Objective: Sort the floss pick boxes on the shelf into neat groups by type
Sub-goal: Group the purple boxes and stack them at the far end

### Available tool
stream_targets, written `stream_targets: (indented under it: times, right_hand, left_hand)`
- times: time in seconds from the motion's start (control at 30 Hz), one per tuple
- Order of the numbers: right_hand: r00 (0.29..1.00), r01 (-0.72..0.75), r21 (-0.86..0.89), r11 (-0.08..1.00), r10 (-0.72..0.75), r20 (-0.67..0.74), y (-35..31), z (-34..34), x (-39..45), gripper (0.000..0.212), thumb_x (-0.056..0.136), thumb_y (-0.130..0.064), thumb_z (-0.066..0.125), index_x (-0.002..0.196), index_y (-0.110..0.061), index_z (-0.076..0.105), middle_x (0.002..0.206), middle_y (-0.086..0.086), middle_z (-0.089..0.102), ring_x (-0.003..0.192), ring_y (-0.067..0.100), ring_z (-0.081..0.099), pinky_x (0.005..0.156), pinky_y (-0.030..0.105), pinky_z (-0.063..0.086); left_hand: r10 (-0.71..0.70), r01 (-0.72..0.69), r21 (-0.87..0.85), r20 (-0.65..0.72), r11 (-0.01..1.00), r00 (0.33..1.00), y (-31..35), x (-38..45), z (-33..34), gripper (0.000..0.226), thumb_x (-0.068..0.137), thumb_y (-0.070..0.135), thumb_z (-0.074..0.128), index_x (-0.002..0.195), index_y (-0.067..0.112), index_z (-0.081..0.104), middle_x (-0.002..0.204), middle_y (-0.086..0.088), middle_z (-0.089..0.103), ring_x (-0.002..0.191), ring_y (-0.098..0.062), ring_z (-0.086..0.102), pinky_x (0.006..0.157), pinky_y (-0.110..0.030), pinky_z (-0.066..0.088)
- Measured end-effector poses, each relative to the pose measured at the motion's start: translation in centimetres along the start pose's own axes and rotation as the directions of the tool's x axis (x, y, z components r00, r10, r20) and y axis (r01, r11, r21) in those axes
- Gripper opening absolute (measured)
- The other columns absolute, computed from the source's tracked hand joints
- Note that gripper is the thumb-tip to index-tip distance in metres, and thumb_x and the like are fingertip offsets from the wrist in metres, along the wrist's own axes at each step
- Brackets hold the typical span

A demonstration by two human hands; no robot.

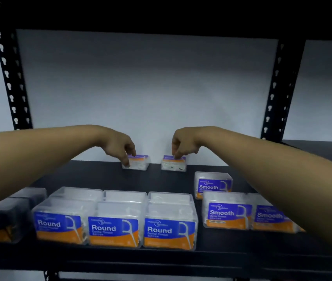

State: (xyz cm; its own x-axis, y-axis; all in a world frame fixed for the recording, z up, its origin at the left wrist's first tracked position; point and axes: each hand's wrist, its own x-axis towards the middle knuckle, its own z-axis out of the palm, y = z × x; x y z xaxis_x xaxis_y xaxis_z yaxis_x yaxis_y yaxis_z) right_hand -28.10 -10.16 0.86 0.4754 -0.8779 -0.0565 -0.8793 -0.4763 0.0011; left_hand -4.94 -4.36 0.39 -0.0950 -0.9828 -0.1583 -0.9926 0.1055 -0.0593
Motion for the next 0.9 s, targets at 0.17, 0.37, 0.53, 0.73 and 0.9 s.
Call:
stream_targets:
  times: [0.17, 0.37, 0.53, 0.73, 0.9]
  right_hand:
    - [0.998, -0.026, -0.097, 0.995, 0.033, 0.063, -1.5, 1.2, 1.8, 0.044, 0.088, -0.031, 0.078, 0.130, -0.019, 0.067, 0.115, 0.002, 0.063, 0.098, 0.026, 0.064, 0.070, 0.038, 0.062]
    - [0.988, -0.046, -0.136, 0.990, 0.065, 0.141, -2.6, 1.9, 3.1, 0.049, 0.088, -0.020, 0.077, 0.135, -0.021, 0.065, 0.115, 0.001, 0.059, 0.099, 0.028, 0.063, 0.079, 0.040, 0.062]
    - [0.991, -0.004, -0.167, 0.986, 0.027, 0.130, -2.4, 1.9, 3.6, 0.043, 0.082, -0.022, 0.081, 0.123, -0.026, 0.072, 0.115, 0.002, 0.074, 0.104, 0.026, 0.070, 0.093, 0.043, 0.060]
    - [0.983, -0.012, 0.033, 0.999, 0.006, 0.184, -2.5, 0.3, 3.0, 0.035, 0.090, -0.017, 0.074, 0.124, -0.025, 0.071, 0.115, 0.000, 0.073, 0.104, 0.020, 0.069, 0.077, 0.036, 0.060]
    - [0.972, -0.097, -0.051, 0.994, 0.105, 0.211, -3.2, 0.7, 3.5, 0.065, 0.087, -0.027, 0.081, 0.146, -0.024, 0.054, 0.145, 0.001, 0.054, 0.131, 0.031, 0.054, 0.092, 0.052, 0.059]
  left_hand:
    - [0.051, -0.051, 0.086, 0.003, 0.995, 0.999, -2.5, 2.1, 2.8, 0.066, 0.089, 0.030, 0.069, 0.150, 0.028, 0.044, 0.144, 0.001, 0.055, 0.125, -0.022, 0.055, 0.102, -0.031, 0.045]
    - [0.120, -0.116, 0.140, -0.018, 0.983, 0.993, -3.3, 3.1, 3.8, 0.068, 0.087, 0.025, 0.066, 0.151, 0.021, 0.044, 0.141, -0.005, 0.056, 0.124, -0.025, 0.056, 0.104, -0.037, 0.048]
    - [0.150, -0.144, 0.202, -0.015, 0.969, 0.989, -2.7, 2.8, 3.7, 0.060, 0.085, 0.028, 0.066, 0.143, 0.023, 0.052, 0.128, -0.004, 0.062, 0.113, -0.024, 0.061, 0.095, -0.036, 0.053]
    - [0.160, -0.155, 0.049, -0.115, 0.987, 0.980, -2.3, 3.2, 2.4, 0.043, 0.091, 0.042, 0.069, 0.128, 0.021, 0.062, 0.128, 0.000, 0.063, 0.108, -0.019, 0.057, 0.093, -0.030, 0.047]
    - [0.094, -0.097, -0.098, -0.035, 0.990, 0.995, -1.5, 5.4, 2.7, 0.073, 0.086, 0.055, 0.070, 0.146, 0.019, 0.050, 0.142, 0.003, 0.056, 0.126, -0.020, 0.055, 0.108, -0.032, 0.043]
